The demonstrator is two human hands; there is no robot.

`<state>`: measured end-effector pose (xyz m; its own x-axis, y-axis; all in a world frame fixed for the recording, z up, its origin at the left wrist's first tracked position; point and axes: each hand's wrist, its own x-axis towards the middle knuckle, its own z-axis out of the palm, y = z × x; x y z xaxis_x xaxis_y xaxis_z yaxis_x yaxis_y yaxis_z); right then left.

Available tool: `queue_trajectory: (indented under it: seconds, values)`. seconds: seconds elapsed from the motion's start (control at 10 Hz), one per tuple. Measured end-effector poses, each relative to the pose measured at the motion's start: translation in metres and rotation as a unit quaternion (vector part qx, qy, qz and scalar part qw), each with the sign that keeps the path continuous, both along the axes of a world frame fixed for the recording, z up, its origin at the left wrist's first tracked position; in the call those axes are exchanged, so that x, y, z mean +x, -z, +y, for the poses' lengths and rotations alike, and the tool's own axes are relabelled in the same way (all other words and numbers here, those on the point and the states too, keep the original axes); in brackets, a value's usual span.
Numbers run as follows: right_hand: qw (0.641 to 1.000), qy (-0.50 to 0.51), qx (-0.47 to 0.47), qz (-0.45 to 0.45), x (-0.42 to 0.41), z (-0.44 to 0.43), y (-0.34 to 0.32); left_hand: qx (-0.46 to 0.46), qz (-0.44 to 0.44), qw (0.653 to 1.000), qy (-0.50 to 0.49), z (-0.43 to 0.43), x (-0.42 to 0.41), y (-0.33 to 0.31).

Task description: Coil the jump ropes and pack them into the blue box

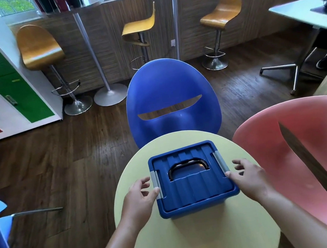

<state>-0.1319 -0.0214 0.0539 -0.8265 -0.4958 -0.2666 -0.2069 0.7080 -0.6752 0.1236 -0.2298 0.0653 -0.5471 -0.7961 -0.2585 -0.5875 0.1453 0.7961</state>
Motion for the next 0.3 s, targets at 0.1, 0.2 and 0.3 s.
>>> queue_trajectory:
  seconds: [0.1, 0.2, 0.3]
  values:
    - [0.999, -0.011, -0.029, 0.032, 0.008, 0.019, -0.01, 0.006, 0.037, 0.999, -0.002, 0.019, 0.011, -0.013]
    - [0.998, -0.02, -0.039, 0.035, 0.016, 0.039, -0.018, 0.019, 0.045, 0.999, -0.008, 0.039, 0.021, -0.017]
    - [0.999, -0.003, -0.039, 0.017, 0.034, 0.081, -0.017, 0.067, 0.038, 0.997, -0.016, 0.084, 0.041, -0.018]
